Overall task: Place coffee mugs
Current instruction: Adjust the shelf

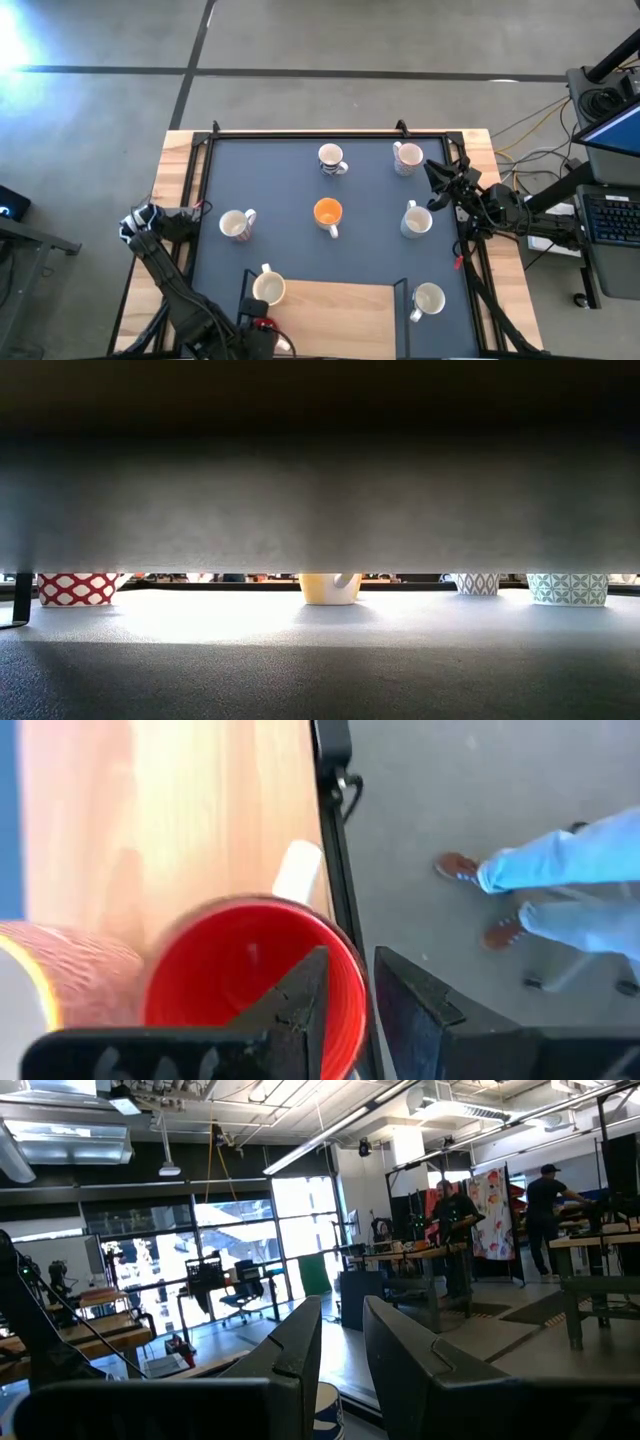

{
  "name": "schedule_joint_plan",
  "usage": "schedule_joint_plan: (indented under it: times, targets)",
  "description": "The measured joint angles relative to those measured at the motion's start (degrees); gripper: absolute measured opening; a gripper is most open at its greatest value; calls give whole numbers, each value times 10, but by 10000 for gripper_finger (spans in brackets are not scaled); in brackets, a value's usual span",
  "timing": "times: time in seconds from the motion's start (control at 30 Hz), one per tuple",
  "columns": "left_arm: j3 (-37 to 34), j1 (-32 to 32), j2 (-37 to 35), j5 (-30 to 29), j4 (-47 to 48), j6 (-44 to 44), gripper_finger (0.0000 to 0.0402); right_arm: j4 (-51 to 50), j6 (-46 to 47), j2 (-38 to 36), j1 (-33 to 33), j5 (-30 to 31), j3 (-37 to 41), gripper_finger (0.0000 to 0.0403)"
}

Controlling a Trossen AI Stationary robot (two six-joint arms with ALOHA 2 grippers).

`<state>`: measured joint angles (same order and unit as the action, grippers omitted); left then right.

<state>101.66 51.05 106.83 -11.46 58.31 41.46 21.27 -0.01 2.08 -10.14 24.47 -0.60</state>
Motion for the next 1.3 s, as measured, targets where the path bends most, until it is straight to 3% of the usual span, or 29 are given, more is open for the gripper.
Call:
schedule_joint_plan:
  times: [0.37, 0.77, 1.0, 1.13, 1.3]
  targets:
    - [81, -33, 0, -93, 90, -20, 66, 0, 0, 0, 0, 0, 0, 68]
    - [135, -98, 0, -141, 305, 16, 66, 0, 0, 0, 0, 0, 0, 68]
    - [71, -134, -19, -123, 315, 74, 66, 0, 0, 0, 0, 0, 0, 68]
    - [24, -142, -42, -81, 317, 145, 66, 0, 0, 0, 0, 0, 0, 68]
    - [-17, -138, -81, -75, 317, 219, 66, 0, 0, 0, 0, 0, 0, 68]
